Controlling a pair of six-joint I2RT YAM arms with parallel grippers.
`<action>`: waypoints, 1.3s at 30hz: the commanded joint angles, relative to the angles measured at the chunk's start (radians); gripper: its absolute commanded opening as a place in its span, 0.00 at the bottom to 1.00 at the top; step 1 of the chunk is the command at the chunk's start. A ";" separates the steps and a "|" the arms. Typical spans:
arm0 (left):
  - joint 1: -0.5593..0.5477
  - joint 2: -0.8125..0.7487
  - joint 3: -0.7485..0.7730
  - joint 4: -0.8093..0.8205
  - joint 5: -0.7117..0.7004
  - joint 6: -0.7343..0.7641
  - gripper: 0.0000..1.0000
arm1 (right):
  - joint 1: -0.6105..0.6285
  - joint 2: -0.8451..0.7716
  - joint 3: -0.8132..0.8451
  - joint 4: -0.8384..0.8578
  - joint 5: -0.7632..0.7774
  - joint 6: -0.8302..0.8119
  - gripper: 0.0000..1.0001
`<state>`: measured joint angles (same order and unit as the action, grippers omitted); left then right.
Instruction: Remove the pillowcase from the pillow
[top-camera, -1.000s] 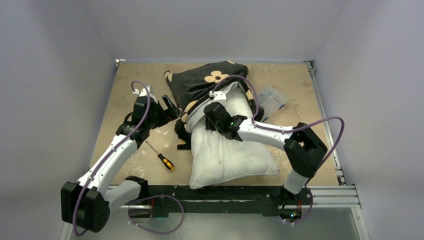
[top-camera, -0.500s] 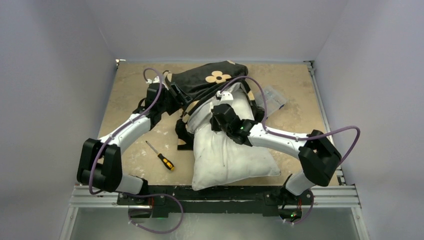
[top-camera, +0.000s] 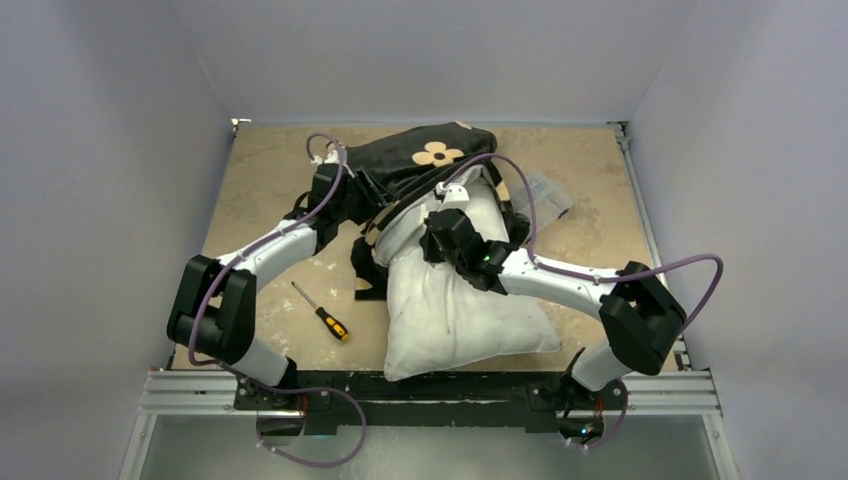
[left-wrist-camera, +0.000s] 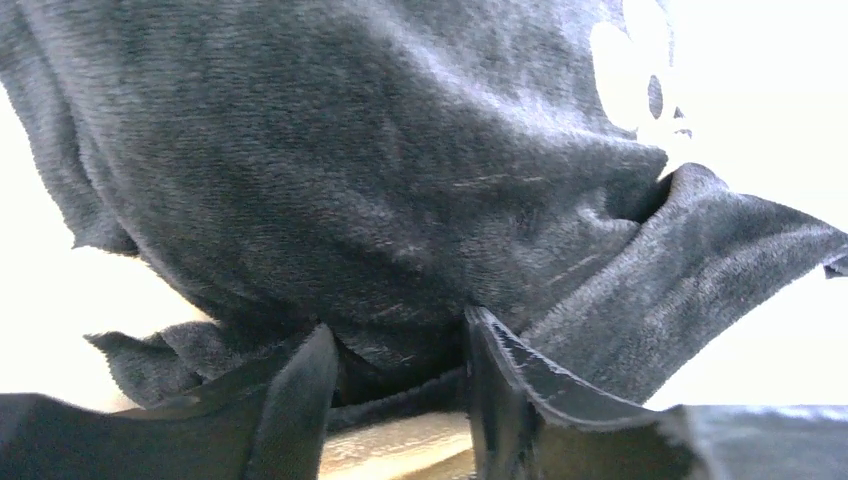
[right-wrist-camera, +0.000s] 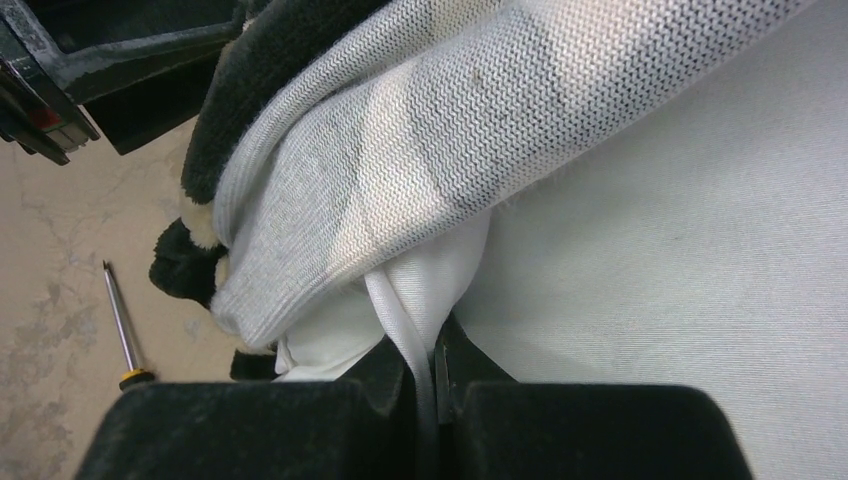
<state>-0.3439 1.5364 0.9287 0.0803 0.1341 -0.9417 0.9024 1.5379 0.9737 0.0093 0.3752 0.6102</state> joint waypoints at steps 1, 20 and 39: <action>-0.035 0.017 0.060 0.016 -0.049 0.022 0.38 | 0.009 -0.022 -0.021 -0.014 -0.030 0.020 0.00; 0.164 0.133 0.556 -0.288 -0.467 0.213 0.00 | 0.005 -0.425 -0.003 -0.217 0.170 0.183 0.00; 0.432 0.297 0.663 -0.346 -0.424 0.299 0.00 | -0.009 -0.777 0.004 -0.136 0.070 0.092 0.00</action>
<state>0.0731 1.8378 1.5398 -0.2935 -0.2806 -0.6861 0.9020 0.8364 0.9470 -0.3450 0.4519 0.7544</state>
